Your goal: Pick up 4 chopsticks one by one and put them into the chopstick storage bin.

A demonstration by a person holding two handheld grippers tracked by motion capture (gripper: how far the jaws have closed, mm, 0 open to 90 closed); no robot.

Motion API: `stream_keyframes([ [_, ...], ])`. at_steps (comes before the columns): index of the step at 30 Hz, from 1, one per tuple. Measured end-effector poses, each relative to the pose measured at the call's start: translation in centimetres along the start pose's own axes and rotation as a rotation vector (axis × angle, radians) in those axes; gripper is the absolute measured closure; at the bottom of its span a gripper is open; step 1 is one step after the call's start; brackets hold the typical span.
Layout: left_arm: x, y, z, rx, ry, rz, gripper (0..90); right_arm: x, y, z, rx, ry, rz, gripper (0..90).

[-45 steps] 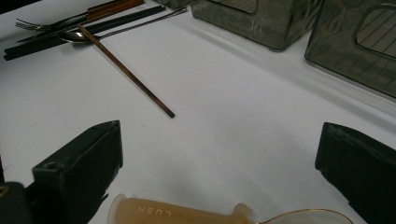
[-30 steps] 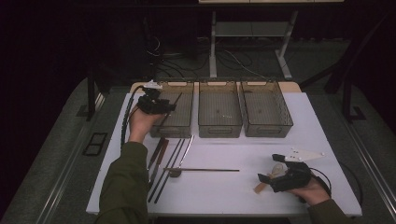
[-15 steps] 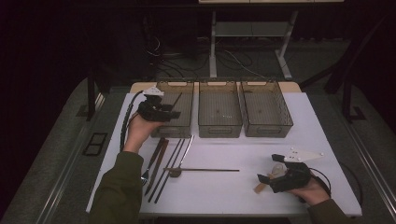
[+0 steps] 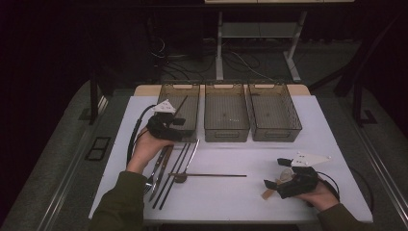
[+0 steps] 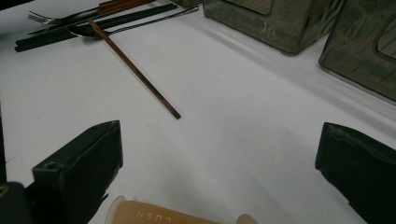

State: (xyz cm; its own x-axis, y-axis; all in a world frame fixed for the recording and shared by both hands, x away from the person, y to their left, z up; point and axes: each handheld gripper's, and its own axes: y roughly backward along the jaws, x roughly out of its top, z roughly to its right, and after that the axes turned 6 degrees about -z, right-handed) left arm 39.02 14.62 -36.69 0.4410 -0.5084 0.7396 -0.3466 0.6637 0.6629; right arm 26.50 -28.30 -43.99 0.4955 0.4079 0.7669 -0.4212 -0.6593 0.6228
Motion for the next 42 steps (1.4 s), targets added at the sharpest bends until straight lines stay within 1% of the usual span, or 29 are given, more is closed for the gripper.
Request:
stream_keyframes([
  [3,-0.4,-0.1,0.7,-0.014,-0.017,-0.001,32.5,0.0,0.0,0.0,0.001,0.000,-0.005,1.1],
  [6,-1.0,-0.3,1.4,-0.025,-0.026,0.003,31.1,-0.1,-0.1,-0.1,-0.002,0.010,-0.014,1.1],
  [10,-2.0,-0.6,2.3,-0.038,-0.035,0.029,29.7,-0.1,-0.2,-0.3,-0.006,0.014,-0.022,1.1],
  [12,-2.5,-0.6,2.8,-0.035,-0.058,-0.003,28.6,-0.1,-0.2,-0.4,-0.009,0.012,-0.022,1.1],
  [13,-2.6,-0.6,3.0,-0.035,-0.063,-0.002,28.1,-0.1,-0.2,-0.4,-0.013,0.012,-0.022,1.1],
  [16,-3.3,-0.5,3.5,-0.055,-0.077,0.002,27.0,-0.1,-0.2,-0.5,-0.018,0.017,-0.030,1.1],
  [19,-3.7,-0.6,4.0,-0.070,-0.077,0.001,26.0,-0.2,-0.2,-0.6,-0.018,0.019,-0.028,1.1],
  [22,-4.2,-0.8,4.7,-0.078,-0.093,-0.022,25.4,-0.2,-0.2,-0.6,-0.021,0.020,-0.028,1.1],
  [26,-5.0,-1.2,5.4,-0.106,-0.107,-0.041,25.7,-0.2,-0.2,-0.7,-0.022,0.019,-0.025,1.1],
  [28,-5.2,-1.5,5.7,-0.112,-0.117,-0.054,25.7,-0.2,-0.1,-0.7,-0.023,0.019,-0.022,1.1],
  [30,-5.4,-1.7,6.1,-0.121,-0.117,-0.057,25.8,-0.2,-0.1,-0.8,-0.023,0.016,-0.021,1.1],
  [33,-5.6,-2.2,6.5,-0.140,-0.125,-0.071,28.0,-0.2,0.0,-0.8,-0.024,0.018,-0.021,1.1],
  [36,-6.1,-2.9,6.8,-0.150,-0.131,-0.105,31.0,-0.2,0.0,-0.8,-0.026,0.018,-0.022,1.1],
  [40,-6.1,-3.4,7.2,-0.147,-0.171,-0.150,40.6,-0.2,0.0,-0.9,-0.028,0.017,-0.020,1.1],
  [42,-6.2,-3.7,7.3,-0.150,-0.178,-0.170,45.9,-0.2,0.0,-0.9,-0.029,0.018,-0.022,1.1],
])
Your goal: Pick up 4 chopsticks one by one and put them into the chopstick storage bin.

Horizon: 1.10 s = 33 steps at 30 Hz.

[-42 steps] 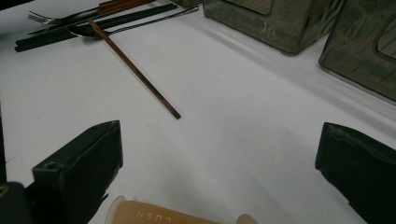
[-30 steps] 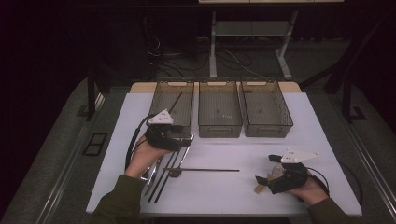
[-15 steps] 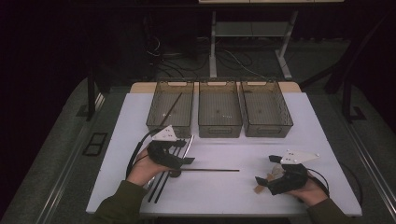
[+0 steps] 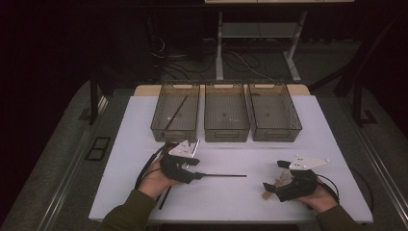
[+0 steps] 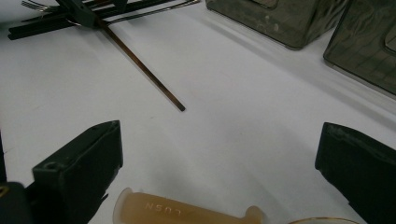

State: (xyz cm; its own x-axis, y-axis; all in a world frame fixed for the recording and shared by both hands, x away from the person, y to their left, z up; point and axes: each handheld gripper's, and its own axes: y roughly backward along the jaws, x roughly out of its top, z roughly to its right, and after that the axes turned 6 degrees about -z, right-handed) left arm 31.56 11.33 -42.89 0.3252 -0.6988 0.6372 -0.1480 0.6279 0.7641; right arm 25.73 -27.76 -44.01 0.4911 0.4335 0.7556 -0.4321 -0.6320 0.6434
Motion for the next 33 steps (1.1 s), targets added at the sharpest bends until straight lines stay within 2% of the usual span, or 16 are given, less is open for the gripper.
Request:
stream_keyframes([
  [2,0.0,-0.3,-0.1,-0.022,-0.007,-0.020,52.7,0.0,0.0,0.0,0.000,0.002,0.000,1.1],
  [4,0.0,-0.6,-0.1,-0.026,-0.015,-0.036,58.5,0.0,-0.1,0.0,0.000,0.003,-0.001,1.1],
  [9,-0.1,-1.0,-0.4,-0.044,-0.015,-0.045,67.0,0.0,-0.1,0.0,-0.001,0.001,-0.005,1.1],
  [23,-0.2,-1.6,-0.7,-0.063,-0.027,-0.072,74.2,0.0,-0.1,0.0,0.001,0.003,-0.009,1.1],
  [33,-0.4,-1.6,-0.9,-0.070,-0.033,-0.066,79.6,0.0,-0.1,0.0,0.001,0.002,-0.009,1.1],
])
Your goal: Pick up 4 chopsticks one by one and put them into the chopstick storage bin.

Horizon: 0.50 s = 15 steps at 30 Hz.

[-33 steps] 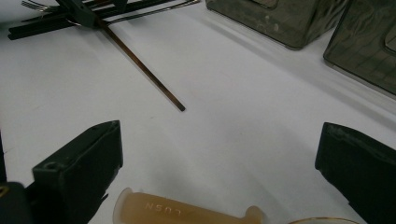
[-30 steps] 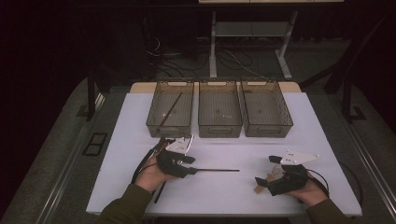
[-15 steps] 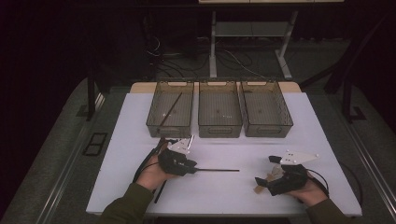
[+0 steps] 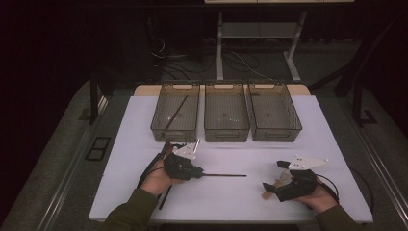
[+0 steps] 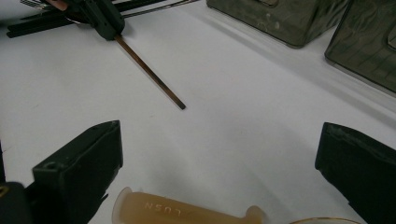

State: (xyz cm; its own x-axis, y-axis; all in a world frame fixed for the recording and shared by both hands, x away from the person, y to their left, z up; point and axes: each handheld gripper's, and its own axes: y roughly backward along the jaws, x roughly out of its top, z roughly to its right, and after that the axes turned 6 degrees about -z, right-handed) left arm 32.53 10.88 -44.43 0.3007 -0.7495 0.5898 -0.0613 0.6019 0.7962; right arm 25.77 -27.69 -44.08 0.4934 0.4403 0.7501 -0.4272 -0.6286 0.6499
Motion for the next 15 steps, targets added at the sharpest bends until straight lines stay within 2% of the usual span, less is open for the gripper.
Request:
stream_keyframes([
  [6,-0.04,0.09,-0.19,0.009,-0.012,0.002,80.4,0.00,0.00,0.00,0.000,0.001,0.000,1.1],
  [15,-0.32,0.62,-0.74,0.038,0.000,0.012,84.1,-0.01,-0.04,0.01,0.000,0.005,-0.002,1.1],
])
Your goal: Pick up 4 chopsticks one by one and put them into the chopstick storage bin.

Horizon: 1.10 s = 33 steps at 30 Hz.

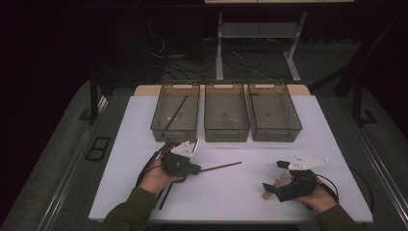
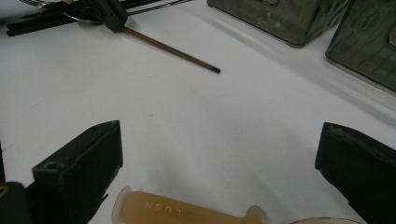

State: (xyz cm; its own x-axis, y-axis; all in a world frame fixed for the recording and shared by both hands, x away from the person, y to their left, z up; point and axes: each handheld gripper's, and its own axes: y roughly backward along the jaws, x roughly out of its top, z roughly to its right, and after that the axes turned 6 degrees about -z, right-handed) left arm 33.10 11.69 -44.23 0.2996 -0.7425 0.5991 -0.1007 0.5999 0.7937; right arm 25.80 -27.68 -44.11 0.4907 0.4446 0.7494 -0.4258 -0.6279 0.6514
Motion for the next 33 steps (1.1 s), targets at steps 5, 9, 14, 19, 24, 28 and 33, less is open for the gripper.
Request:
stream_keyframes([
  [5,0.0,0.2,-0.1,0.020,0.011,0.005,84.5,0.0,0.0,0.0,0.000,-0.001,0.000,1.1],
  [9,0.0,0.4,-0.2,0.044,0.023,0.006,84.7,0.0,0.0,0.0,0.000,-0.001,0.000,1.1],
  [14,-0.1,0.6,-0.5,0.068,0.046,0.007,84.7,0.0,0.0,0.0,0.001,-0.003,0.000,1.1],
  [19,-0.2,0.8,-0.6,0.074,0.068,0.013,84.7,0.0,0.0,0.0,0.000,-0.002,0.000,1.1],
  [24,-0.3,1.2,-0.7,0.078,0.090,0.014,84.7,0.0,0.1,0.0,0.000,-0.002,0.002,1.1],
  [28,-0.5,1.7,-0.8,0.079,0.102,0.032,84.7,0.0,0.1,0.0,0.001,-0.002,0.001,1.1],
  [33,-0.7,2.5,-0.8,0.080,0.113,0.050,84.7,0.0,0.1,0.0,0.002,-0.002,0.004,1.1],
])
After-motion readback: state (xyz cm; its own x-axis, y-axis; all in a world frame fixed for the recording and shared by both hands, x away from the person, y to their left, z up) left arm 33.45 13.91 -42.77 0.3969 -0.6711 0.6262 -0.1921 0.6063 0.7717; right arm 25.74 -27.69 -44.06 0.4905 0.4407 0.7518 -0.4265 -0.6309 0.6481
